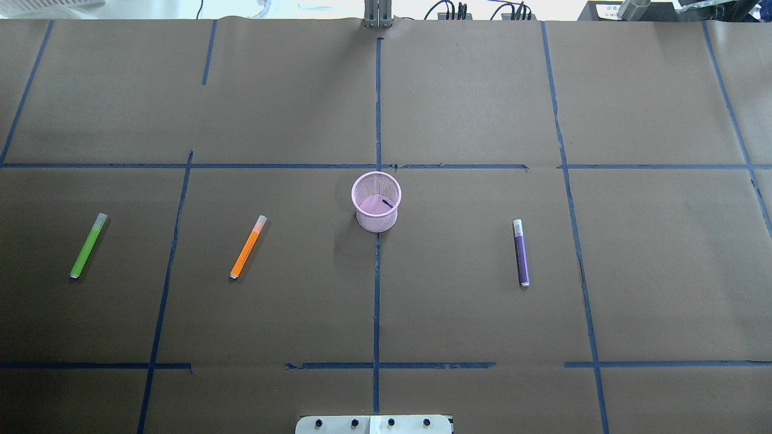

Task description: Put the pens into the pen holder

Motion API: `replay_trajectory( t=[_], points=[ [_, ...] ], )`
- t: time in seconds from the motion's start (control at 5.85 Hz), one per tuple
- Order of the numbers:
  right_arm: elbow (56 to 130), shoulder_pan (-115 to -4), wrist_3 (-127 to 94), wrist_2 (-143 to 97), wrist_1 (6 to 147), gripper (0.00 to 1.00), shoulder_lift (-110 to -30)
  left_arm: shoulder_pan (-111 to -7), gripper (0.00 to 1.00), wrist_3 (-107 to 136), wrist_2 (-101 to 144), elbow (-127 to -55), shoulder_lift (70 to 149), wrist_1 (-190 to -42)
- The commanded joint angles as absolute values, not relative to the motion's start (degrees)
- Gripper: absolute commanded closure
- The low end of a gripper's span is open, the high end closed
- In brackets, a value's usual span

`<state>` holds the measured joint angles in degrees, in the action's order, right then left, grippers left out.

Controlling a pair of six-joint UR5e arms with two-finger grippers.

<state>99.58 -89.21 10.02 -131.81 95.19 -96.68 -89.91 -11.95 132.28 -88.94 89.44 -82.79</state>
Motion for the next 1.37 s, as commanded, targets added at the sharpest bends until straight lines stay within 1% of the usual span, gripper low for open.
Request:
replay_trajectory(
  t=[0.0, 0.85, 1.03, 1.2],
  points=[
    [99.41, -89.21, 9.85, -131.66, 93.88, 0.0, -96.51, -89.91, 0.0, -11.95, 132.28, -88.95, 89.47, -82.79],
    [98.26, -89.21, 9.84, -130.6, 93.6, 0.0, -96.59, -89.91, 0.0, -11.87, 132.28, -89.56, 89.56, -82.79],
    [98.26, -89.21, 10.54, -130.52, 93.6, 0.0, -97.55, -89.83, 0.0, -12.04, 132.28, -90.6, 89.56, -82.88],
    [98.44, -89.21, 10.63, -130.6, 93.6, 0.0, -98.6, -89.65, 0.0, -11.78, 132.19, -93.14, 89.82, -82.79]
  ],
)
